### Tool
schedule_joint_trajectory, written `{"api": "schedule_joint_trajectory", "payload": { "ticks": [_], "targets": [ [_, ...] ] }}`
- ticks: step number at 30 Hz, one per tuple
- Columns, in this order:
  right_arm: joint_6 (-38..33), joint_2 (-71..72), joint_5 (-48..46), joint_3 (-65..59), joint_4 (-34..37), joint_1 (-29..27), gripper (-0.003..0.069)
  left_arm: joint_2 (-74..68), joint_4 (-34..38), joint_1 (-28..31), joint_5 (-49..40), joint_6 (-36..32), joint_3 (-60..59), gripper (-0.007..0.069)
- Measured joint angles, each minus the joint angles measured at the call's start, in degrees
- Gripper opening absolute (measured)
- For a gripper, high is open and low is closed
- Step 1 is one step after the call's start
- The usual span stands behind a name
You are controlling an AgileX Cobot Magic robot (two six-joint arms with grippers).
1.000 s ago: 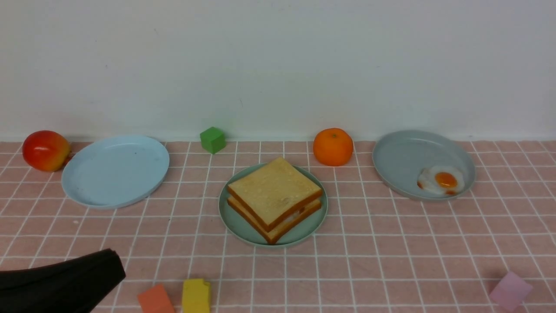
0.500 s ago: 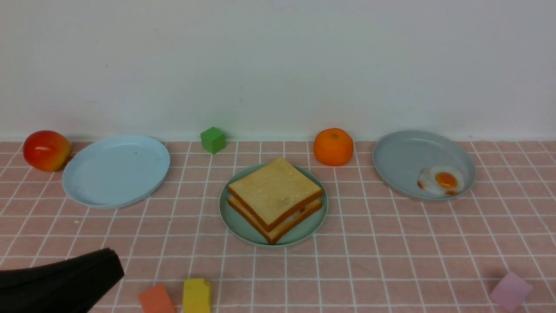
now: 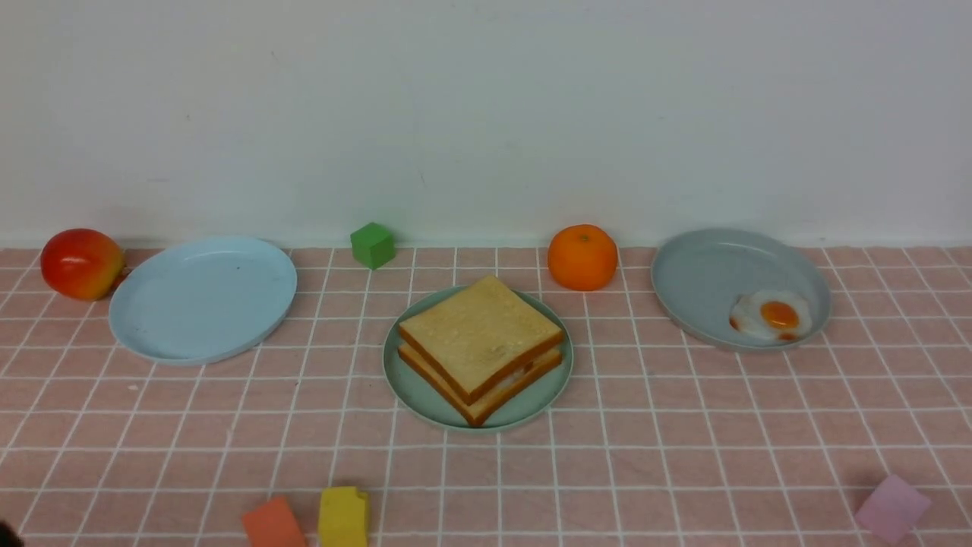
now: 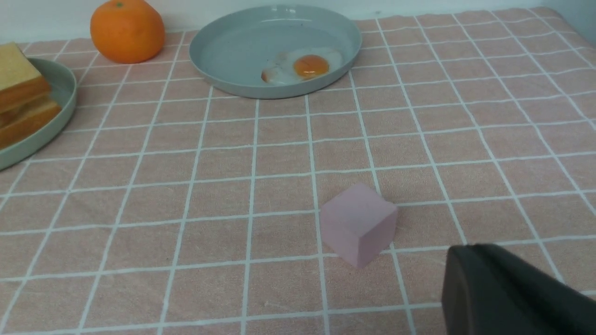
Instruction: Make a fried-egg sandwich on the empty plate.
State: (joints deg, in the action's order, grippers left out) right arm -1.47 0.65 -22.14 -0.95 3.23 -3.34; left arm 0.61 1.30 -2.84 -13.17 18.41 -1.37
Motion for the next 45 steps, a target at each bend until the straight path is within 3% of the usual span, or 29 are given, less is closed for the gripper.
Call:
{"api": "schedule_joint_trajectory", "payload": {
  "ticks": [6, 45],
  "targets": [
    [0.0, 0.0, 0.0, 0.0, 0.0, 0.0, 0.0015, 0.0, 0.1, 1.2, -8.9, -1.1, -0.4, -0.0013],
    [0.0, 0.0, 0.0, 0.0, 0.0, 0.0, 0.0038, 0.0, 0.2, 1.2, -9.0, -1.1, -0.4, -0.0003]
  ]
}}
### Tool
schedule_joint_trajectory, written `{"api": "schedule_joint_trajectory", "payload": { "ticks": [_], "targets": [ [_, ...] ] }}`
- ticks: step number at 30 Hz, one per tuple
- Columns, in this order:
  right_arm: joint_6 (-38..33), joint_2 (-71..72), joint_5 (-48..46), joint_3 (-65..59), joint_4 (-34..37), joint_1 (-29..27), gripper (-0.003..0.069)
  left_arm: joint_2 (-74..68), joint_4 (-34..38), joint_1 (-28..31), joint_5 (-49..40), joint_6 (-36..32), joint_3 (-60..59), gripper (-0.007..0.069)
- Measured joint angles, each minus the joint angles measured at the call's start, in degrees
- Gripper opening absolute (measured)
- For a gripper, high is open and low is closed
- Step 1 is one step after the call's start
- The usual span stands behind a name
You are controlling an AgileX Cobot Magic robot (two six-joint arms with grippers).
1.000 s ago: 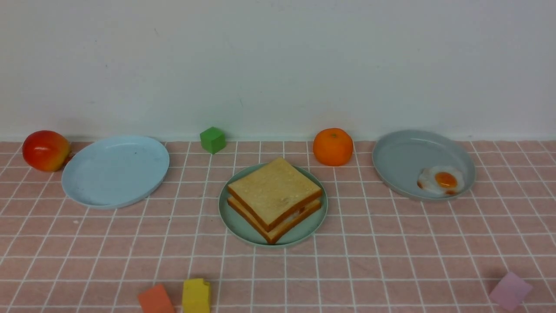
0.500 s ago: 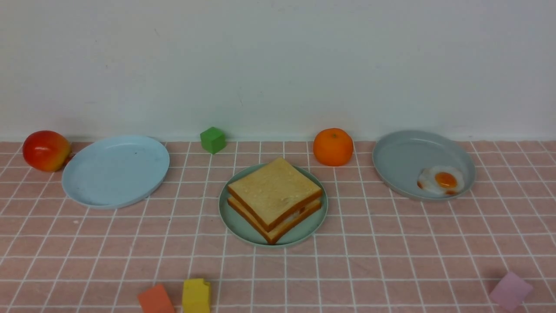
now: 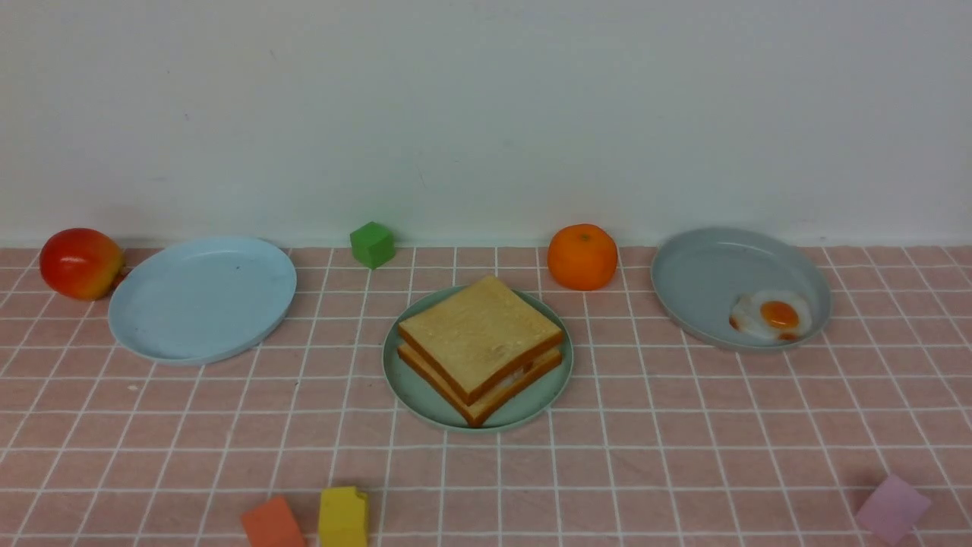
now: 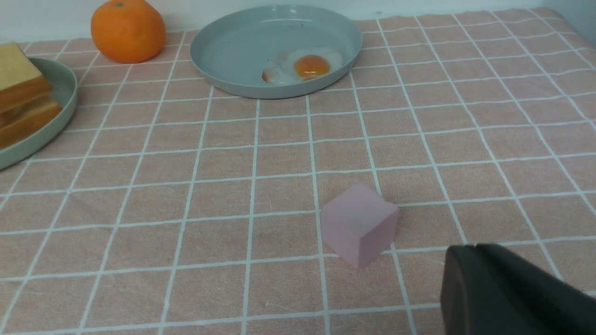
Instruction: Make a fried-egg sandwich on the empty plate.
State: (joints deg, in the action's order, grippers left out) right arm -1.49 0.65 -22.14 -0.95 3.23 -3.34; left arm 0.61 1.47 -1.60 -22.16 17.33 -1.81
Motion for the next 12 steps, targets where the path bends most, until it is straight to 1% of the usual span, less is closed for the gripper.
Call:
{"api": "schedule_joint_trajectory", "payload": {
  "ticks": [12],
  "targets": [
    [0.0, 0.0, 0.0, 0.0, 0.0, 0.0, 0.0038, 0.0, 0.0, 0.0, 0.0, 0.0, 0.0, 0.0004]
  ]
}}
